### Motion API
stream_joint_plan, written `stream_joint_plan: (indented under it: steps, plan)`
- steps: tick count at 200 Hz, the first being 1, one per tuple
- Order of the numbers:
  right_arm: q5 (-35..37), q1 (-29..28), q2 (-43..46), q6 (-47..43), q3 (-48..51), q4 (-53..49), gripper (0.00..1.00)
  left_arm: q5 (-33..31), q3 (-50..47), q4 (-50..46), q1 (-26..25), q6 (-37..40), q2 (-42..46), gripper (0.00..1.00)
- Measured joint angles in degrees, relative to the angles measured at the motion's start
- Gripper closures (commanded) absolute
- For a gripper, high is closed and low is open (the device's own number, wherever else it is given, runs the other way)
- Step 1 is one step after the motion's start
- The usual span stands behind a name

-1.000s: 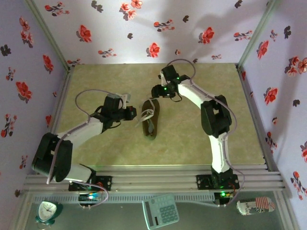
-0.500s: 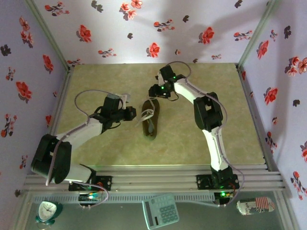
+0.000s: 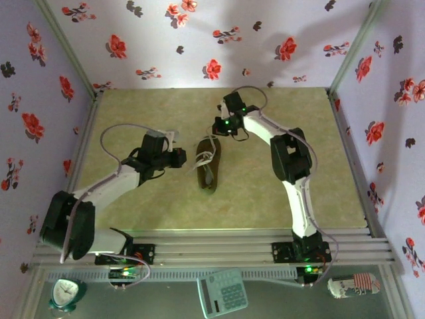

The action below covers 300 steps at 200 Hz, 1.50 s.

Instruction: Tie the shoes

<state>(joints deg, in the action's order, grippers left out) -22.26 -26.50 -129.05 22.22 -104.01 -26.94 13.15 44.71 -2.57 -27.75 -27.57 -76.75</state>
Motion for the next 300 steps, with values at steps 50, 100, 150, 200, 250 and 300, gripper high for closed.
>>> stream_joint_plan:
  steps: [50, 100, 150, 200, 250, 300]
  plan:
    - [7.61, 0.11, 16.35, -2.29, 11.67, 2.73, 1.0, -6.73, 3.89, -5.99, 0.74, 3.15, 3.8, 1.0]
    - [16.04, 2.14, 27.69, -3.15, 24.02, 2.8, 1.0, -12.22, 4.57, -9.4, 4.02, 3.56, 4.68, 1.0]
    - [23.08, 7.21, 36.33, -3.19, 31.93, -0.09, 1.0, -16.35, 4.59, -12.52, 8.96, 2.45, 4.66, 1.0]
    - [26.69, 11.98, 42.62, -3.13, 36.65, -2.01, 1.0, -18.58, 4.59, -14.27, 13.42, 1.07, 4.5, 1.0]
    - [28.35, 15.65, 45.13, -3.13, 40.83, -4.09, 1.0, -24.13, 4.59, -17.07, 19.23, -1.07, 1.92, 1.0]
    - [27.34, 17.4, 45.13, -3.17, 42.64, -4.68, 1.0, -35.69, 6.75, -23.04, 23.3, -4.02, -3.45, 1.0]
